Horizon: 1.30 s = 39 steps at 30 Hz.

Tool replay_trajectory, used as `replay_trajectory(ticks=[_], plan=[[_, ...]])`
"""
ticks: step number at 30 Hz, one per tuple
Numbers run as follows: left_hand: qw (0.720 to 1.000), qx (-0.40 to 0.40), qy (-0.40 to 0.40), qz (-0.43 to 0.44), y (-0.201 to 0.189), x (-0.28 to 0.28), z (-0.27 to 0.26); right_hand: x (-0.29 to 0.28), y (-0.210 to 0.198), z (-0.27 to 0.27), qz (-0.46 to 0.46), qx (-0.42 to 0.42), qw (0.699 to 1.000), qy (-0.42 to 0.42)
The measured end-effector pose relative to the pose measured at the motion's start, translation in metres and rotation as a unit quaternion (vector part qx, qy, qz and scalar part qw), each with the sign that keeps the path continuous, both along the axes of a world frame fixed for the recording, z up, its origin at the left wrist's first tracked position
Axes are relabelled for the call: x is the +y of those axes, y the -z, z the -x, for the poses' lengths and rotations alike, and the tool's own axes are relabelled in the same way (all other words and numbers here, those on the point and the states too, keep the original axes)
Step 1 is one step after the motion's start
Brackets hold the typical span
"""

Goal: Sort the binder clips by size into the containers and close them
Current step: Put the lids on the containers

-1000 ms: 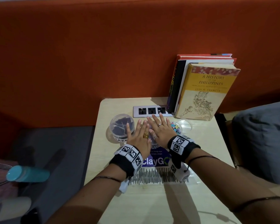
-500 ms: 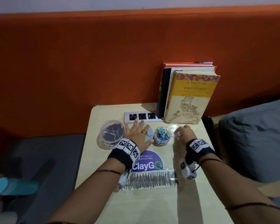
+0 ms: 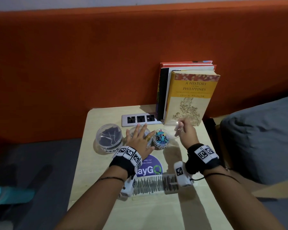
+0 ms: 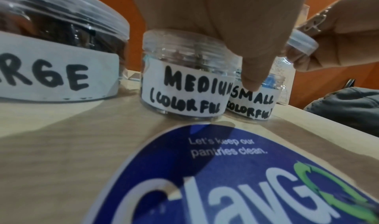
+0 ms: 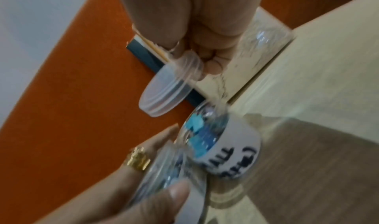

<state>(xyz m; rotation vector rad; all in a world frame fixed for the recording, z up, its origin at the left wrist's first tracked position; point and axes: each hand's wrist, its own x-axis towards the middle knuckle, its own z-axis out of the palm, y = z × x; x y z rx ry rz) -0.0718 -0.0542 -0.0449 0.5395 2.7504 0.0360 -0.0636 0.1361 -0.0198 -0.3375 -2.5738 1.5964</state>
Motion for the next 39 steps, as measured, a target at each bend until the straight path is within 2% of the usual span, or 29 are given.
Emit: replay_trajectory(ticks=[3,7,11,16,21,26,29,33,39], plan=[[1.000,0.005,-0.004,0.001,0.000,0.000,-0.001,-0.018,0.008,0.010,-0.064,-0.040,0.996,-0.046],[1.000,0.003,-0.020,-0.002,0.001,-0.001,-0.002,-0.037,0.019,0.020,-0.136,-0.044,0.987,-0.075],[1.000,0.004,-0.014,-0.001,0.000,-0.002,-0.003,-0.044,0.026,0.029,-0.174,-0.038,0.980,-0.086],[1.000,-0.001,-0.001,-0.005,0.001,-0.003,-0.003,-0.035,0.029,0.031,-0.206,0.009,0.976,-0.065],[0.999,0.001,0.029,0.020,0.000,-0.004,-0.002,-0.034,0.026,0.034,-0.279,-0.039,0.955,-0.093],[0.997,0.006,0.051,0.060,-0.005,-0.002,-0.001,-0.024,0.028,0.037,-0.167,-0.115,0.977,-0.069],[0.989,0.028,0.113,0.092,-0.014,0.001,0.003,-0.022,0.033,0.035,-0.127,-0.110,0.984,-0.063],[0.985,0.008,0.157,0.073,-0.021,0.009,0.002,-0.019,0.036,0.034,-0.091,-0.107,0.988,-0.066],[0.988,-0.019,0.150,0.016,-0.021,0.006,0.002,-0.022,0.047,0.032,-0.169,-0.082,0.978,-0.096]])
